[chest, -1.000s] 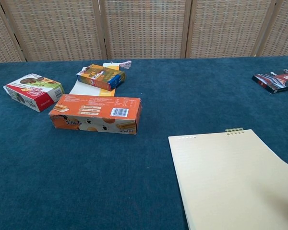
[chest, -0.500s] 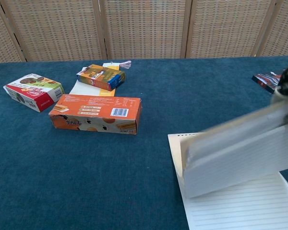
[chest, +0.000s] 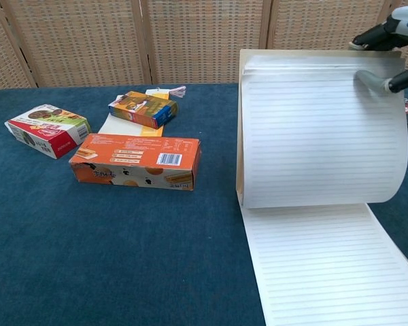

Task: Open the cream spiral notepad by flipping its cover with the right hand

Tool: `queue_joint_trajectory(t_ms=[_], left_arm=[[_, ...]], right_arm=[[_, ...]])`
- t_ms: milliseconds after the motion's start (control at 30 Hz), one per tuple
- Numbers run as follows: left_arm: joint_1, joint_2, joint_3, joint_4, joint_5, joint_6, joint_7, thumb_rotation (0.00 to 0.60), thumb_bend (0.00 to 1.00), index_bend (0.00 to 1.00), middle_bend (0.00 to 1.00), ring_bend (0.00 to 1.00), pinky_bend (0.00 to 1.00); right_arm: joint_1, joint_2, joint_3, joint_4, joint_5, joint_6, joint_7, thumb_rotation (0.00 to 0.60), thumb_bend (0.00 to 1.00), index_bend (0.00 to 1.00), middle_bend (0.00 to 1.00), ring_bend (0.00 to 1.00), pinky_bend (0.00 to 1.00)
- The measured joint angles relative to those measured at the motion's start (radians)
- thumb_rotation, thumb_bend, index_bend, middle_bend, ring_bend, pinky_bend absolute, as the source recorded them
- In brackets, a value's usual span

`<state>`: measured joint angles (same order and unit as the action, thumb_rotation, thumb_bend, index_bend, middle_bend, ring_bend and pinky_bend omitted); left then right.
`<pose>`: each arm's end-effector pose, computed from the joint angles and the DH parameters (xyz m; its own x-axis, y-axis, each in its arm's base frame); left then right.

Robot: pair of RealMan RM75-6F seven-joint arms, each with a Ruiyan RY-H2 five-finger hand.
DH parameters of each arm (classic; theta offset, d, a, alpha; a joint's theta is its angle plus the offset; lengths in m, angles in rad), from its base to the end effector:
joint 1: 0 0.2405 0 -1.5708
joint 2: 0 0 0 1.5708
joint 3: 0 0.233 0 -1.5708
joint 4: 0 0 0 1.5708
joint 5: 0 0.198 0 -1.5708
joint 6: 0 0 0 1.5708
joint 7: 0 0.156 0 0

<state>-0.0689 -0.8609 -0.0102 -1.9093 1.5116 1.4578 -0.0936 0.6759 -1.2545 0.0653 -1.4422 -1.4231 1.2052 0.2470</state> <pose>-0.2510 0.1745 0.1960 0.2726 0.0788 0.9589 0.9619 -0.0011 -0.2734 -0.1705 -0.3419 0.1026 0.2556 -0.1093 0.9606 -0.8853 -0.4256 0.1871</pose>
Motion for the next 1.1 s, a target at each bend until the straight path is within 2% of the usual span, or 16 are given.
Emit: queue_joint_trajectory(t_ms=[167, 300, 433, 600, 633, 667, 733, 800, 867, 900, 933, 1000, 1100], left_arm=[[-0.013, 0.001, -0.011, 0.0, -0.039, -0.027, -0.002, 0.6, 0.0, 0.0, 0.0, 0.0, 0.0], [-0.029, -0.001, -0.023, -0.002, -0.077, -0.055, 0.009, 0.6, 0.0, 0.0, 0.0, 0.0, 0.0], [-0.047, -0.006, -0.037, -0.002, -0.122, -0.084, 0.024, 0.6, 0.0, 0.0, 0.0, 0.0, 0.0], [-0.063, -0.012, -0.05, -0.001, -0.164, -0.11, 0.043, 0.6, 0.0, 0.0, 0.0, 0.0, 0.0], [-0.067, -0.014, -0.053, -0.001, -0.174, -0.116, 0.049, 0.6, 0.0, 0.0, 0.0, 0.0, 0.0], [-0.069, -0.015, -0.055, -0.002, -0.18, -0.121, 0.054, 0.6, 0.0, 0.0, 0.0, 0.0, 0.0], [-0.074, -0.018, -0.058, -0.003, -0.194, -0.127, 0.063, 0.6, 0.0, 0.0, 0.0, 0.0, 0.0], [-0.077, -0.02, -0.061, -0.004, -0.206, -0.131, 0.072, 0.6, 0.0, 0.0, 0.0, 0.0, 0.0], [-0.081, -0.023, -0.065, -0.005, -0.217, -0.135, 0.082, 0.6, 0.0, 0.0, 0.0, 0.0, 0.0], [-0.083, -0.025, -0.066, -0.006, -0.222, -0.137, 0.087, 0.6, 0.0, 0.0, 0.0, 0.0, 0.0], [-0.084, -0.026, -0.067, -0.006, -0.225, -0.139, 0.091, 0.6, 0.0, 0.0, 0.0, 0.0, 0.0], [-0.087, -0.028, -0.067, -0.008, -0.23, -0.143, 0.097, 0.6, 0.0, 0.0, 0.0, 0.0, 0.0], [-0.087, -0.028, -0.067, -0.01, -0.229, -0.142, 0.098, 0.6, 0.0, 0.0, 0.0, 0.0, 0.0]], right_arm=[[0.057, -0.013, 0.07, 0.014, 0.191, -0.162, -0.076, 0.6, 0.71, 0.64, 0.65, 0.5, 0.4], [0.108, -0.053, 0.121, 0.086, 0.338, -0.283, -0.146, 0.6, 0.71, 0.64, 0.65, 0.5, 0.4], [0.146, -0.106, 0.154, 0.188, 0.427, -0.353, -0.189, 0.6, 0.71, 0.64, 0.65, 0.5, 0.4], [0.186, -0.176, 0.18, 0.317, 0.483, -0.42, -0.227, 0.6, 0.68, 0.64, 0.63, 0.5, 0.4], [0.193, -0.188, 0.184, 0.339, 0.489, -0.43, -0.231, 0.6, 0.65, 0.61, 0.59, 0.47, 0.4], [0.199, -0.199, 0.187, 0.36, 0.495, -0.44, -0.236, 0.6, 0.57, 0.53, 0.47, 0.37, 0.39], [0.213, -0.226, 0.195, 0.407, 0.505, -0.46, -0.244, 0.6, 0.43, 0.26, 0.14, 0.1, 0.27], [0.224, -0.253, 0.204, 0.451, 0.508, -0.475, -0.243, 0.6, 0.4, 0.12, 0.01, 0.0, 0.14], [0.231, -0.28, 0.217, 0.489, 0.511, -0.48, -0.234, 0.6, 0.38, 0.04, 0.0, 0.0, 0.05], [0.233, -0.289, 0.223, 0.505, 0.513, -0.479, -0.232, 0.6, 0.33, 0.01, 0.0, 0.0, 0.02], [0.235, -0.298, 0.228, 0.521, 0.516, -0.475, -0.234, 0.6, 0.24, 0.0, 0.0, 0.0, 0.01], [0.24, -0.317, 0.238, 0.56, 0.525, -0.458, -0.253, 0.6, 0.1, 0.0, 0.0, 0.0, 0.0], [0.241, -0.334, 0.261, 0.59, 0.543, -0.419, -0.286, 0.6, 0.05, 0.0, 0.0, 0.0, 0.0]])
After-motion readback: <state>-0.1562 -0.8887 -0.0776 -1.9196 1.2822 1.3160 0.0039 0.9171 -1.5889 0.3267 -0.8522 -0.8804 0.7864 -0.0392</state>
